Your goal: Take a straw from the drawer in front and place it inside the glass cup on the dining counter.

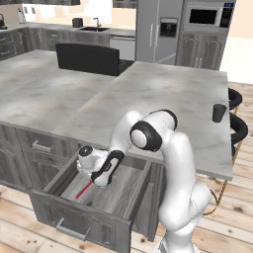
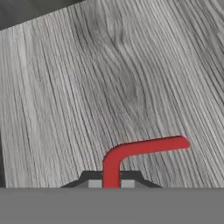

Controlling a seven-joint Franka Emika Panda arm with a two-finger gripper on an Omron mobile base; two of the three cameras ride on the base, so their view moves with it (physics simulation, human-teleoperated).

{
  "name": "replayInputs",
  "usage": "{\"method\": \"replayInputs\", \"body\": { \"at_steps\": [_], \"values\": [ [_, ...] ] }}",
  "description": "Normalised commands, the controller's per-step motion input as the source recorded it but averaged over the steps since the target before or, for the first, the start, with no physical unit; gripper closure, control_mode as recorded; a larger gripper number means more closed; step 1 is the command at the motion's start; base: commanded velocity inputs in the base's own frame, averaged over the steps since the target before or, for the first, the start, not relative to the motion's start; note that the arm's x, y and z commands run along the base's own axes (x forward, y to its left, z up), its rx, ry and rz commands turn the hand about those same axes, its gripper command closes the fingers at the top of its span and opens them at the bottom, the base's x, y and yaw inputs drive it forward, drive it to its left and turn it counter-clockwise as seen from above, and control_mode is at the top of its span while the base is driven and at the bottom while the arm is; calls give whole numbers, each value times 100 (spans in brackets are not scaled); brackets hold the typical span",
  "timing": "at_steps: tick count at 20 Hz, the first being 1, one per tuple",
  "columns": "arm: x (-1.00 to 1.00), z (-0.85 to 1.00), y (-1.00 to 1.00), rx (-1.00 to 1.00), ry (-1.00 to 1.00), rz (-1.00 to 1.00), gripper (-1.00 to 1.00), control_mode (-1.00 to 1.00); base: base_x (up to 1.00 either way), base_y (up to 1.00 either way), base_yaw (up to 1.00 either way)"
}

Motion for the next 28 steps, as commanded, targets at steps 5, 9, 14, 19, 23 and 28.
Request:
{"method": "replayInputs", "body": {
  "at_steps": [5,9,14,19,23,28],
  "values": [
    [0,100,-16,0,-23,-7,100,-100,0,0,0],
    [0,85,-19,0,-10,-8,100,-100,0,0,0],
    [-5,70,-16,0,0,-8,100,-100,0,0,0],
    [-32,54,-11,2,7,-10,100,-100,0,0,0],
    [-46,59,-10,5,11,-11,100,-100,0,0,0],
    [-46,64,-18,3,7,-9,100,-100,0,0,0]
  ]
}}
